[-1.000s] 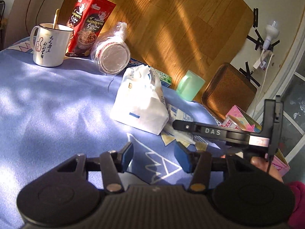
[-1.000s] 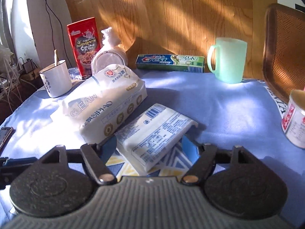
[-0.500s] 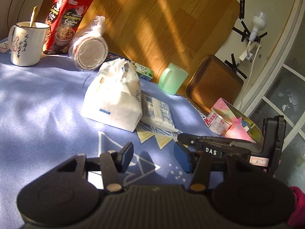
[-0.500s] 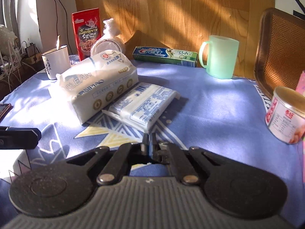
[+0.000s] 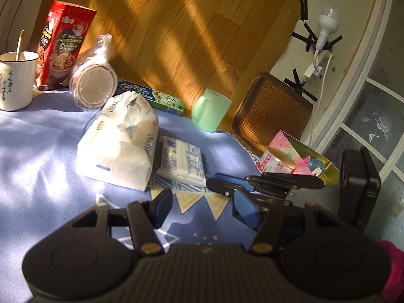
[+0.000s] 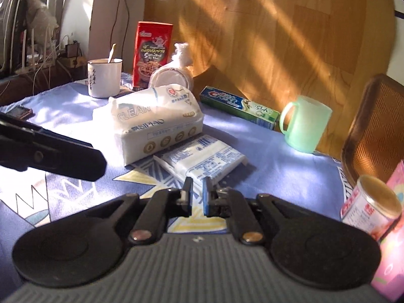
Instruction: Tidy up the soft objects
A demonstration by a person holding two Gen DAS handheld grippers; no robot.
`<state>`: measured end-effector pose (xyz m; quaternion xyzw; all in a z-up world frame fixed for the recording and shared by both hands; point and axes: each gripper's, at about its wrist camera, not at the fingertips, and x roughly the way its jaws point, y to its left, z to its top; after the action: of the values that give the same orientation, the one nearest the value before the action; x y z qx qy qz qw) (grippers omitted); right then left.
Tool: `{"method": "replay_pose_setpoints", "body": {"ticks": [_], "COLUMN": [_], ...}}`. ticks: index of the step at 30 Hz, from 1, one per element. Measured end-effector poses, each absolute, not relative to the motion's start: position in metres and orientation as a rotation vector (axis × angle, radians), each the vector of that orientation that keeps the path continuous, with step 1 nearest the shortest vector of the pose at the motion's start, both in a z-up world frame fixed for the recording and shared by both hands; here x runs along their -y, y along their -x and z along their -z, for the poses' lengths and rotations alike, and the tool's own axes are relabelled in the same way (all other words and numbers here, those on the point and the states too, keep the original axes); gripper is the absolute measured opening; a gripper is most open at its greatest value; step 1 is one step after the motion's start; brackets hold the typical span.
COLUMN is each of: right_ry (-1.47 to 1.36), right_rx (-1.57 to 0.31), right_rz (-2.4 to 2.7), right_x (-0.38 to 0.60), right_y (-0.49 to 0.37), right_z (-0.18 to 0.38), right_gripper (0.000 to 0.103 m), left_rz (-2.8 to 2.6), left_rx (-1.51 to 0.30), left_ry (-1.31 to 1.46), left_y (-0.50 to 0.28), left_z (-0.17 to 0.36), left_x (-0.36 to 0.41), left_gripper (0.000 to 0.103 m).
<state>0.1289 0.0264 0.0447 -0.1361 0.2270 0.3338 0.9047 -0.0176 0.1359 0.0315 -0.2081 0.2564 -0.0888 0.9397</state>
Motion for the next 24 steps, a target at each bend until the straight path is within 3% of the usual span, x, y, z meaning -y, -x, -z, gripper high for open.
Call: {"method": "replay_pose_setpoints", "body": {"ticks": [14, 24], "right_ry": [0.399, 0.254], "right_rx": [-0.475, -0.582], "right_rz": [-0.707, -0.763], "right_x": [-0.013, 0.085], "right_y": [-0.099, -0.033], "right_z": [-0.039, -0.044], "right_gripper": [0.005, 0.008], "left_rz": [0.198, 0.316], "left_rx": [-0.563, -0.616], "left_ry": [0.454, 0.43], "left_y": [0.008, -0.016], "left_z": [-0.026, -0.025], "left_x": [-0.136, -0.105], "left_gripper": [0.056, 0.056]}}
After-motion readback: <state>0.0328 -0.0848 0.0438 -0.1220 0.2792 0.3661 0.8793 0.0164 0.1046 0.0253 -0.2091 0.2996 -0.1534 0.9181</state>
